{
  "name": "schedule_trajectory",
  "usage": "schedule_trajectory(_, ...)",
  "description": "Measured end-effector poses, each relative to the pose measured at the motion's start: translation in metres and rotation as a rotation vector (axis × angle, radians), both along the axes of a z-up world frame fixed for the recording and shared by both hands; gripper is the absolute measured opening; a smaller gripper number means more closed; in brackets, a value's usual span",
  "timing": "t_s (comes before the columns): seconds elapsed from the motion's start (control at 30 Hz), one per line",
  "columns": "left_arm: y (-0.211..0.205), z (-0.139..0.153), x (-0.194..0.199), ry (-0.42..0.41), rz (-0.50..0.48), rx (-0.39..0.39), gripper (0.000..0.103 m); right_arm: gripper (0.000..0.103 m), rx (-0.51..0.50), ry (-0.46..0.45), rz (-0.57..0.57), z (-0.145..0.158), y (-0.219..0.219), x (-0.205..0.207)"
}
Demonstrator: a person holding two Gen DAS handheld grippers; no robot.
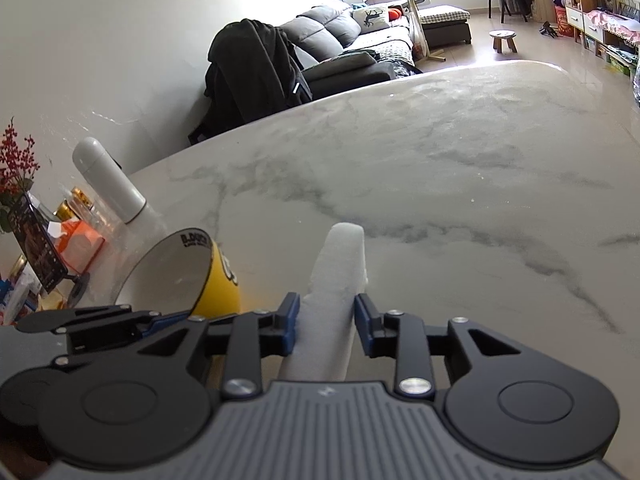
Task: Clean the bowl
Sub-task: 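Grasp the yellow bowl's rim with the left gripper and tilt it up, then rub the sponge on the bowl's yellow outer wall with the right gripper while the left gripper holds the bowl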
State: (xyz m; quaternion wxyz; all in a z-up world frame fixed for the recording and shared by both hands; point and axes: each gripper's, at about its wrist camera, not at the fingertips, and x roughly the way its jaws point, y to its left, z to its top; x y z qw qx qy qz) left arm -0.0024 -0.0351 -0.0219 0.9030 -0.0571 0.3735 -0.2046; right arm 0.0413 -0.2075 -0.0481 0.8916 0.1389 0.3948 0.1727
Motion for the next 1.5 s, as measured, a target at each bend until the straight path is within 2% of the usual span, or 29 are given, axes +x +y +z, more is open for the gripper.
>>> schedule_trajectory(0.07, 0.012, 0.002, 0.003, 0.009, 0.022, -0.070, 0.012, 0.021, 0.012, -0.004, -0.005, 0.002, -0.001, 0.001)
schedule_trajectory(0.17, 0.023, 0.008, 0.004, 0.006, 0.054, -0.115, 0.010, 0.021, 0.037, -0.016, -0.011, 0.005, -0.004, 0.001)
schedule_trajectory(0.4, 0.039, 0.018, -0.002, -0.029, 0.089, -0.119, 0.011, 0.021, 0.131, -0.028, 0.015, 0.014, -0.002, 0.002)
schedule_trajectory(0.67, 0.053, 0.022, -0.010, -0.027, 0.086, -0.106, 0.018, 0.021, 0.188, -0.066, 0.070, 0.031, 0.018, 0.004)
schedule_trajectory(0.87, 0.059, 0.017, -0.014, -0.007, 0.070, -0.115, 0.024, 0.021, 0.188, -0.138, 0.114, 0.051, 0.034, 0.004)
schedule_trajectory(1.03, 0.063, 0.017, -0.016, -0.006, 0.068, -0.113, 0.025, 0.021, 0.150, -0.133, 0.115, 0.044, 0.043, 0.005)
schedule_trajectory(1.2, 0.066, 0.017, -0.017, 0.007, 0.069, -0.103, 0.028, 0.021, 0.157, -0.087, 0.105, 0.033, 0.043, 0.009)
schedule_trajectory(1.5, 0.064, 0.017, -0.021, 0.012, 0.068, -0.069, 0.028, 0.021, 0.160, -0.159, 0.157, 0.057, 0.051, 0.001)
